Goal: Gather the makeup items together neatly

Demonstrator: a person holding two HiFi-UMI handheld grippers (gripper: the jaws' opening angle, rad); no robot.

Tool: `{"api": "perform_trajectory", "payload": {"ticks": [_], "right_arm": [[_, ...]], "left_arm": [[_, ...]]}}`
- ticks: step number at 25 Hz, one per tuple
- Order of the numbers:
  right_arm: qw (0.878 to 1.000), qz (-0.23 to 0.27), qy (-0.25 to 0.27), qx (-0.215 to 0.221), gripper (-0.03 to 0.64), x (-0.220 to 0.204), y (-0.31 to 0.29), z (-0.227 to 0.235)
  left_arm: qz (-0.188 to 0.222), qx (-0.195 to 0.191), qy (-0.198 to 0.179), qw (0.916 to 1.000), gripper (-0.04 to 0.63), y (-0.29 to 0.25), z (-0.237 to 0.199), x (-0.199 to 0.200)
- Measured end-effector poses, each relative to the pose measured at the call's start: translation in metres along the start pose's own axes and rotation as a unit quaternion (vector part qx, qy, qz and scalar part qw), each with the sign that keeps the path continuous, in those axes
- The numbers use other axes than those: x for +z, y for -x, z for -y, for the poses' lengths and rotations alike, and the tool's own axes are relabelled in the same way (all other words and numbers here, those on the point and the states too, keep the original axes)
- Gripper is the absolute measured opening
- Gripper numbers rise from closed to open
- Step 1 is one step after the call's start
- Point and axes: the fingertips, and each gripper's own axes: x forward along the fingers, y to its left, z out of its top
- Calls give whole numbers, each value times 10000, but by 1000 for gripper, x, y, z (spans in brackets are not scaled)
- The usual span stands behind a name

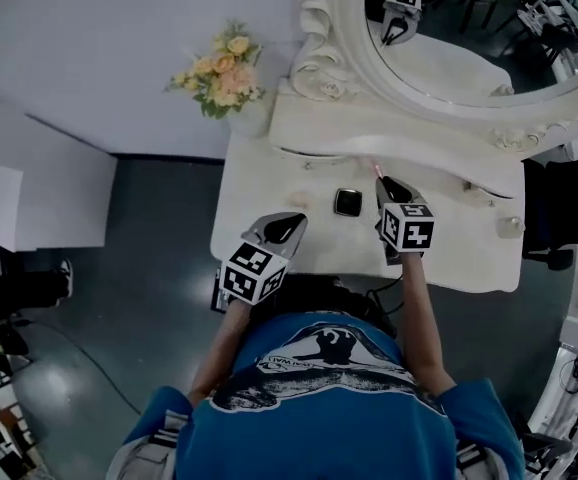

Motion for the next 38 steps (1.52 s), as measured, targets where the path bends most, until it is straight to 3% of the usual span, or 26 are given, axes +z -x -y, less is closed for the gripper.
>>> {"api": "perform_trajectory", "payload": {"ticks": [9, 21, 27, 32, 38], "right_arm": [[9956, -477, -696, -415, 48, -79, 21, 51], [9801, -752, -1731, -621, 49, -132, -1, 68], [9800, -717, -1794, -480, 52, -131, -2, 66], [9855, -611, -1582, -61, 186, -130, 2, 51], [9922, -369, -1136, 344, 192, -130, 30, 35]], "left_arm": [[-140, -237, -200, 9994, 11, -17, 45, 3], [-165, 142, -199, 9996, 11, -2, 54, -4], [-193, 239, -218, 9993, 11, 1, 59, -7], [-205, 232, -212, 9993, 11, 0, 69, -10], [-281, 170, -219, 9992, 11, -3, 84, -18]]}}
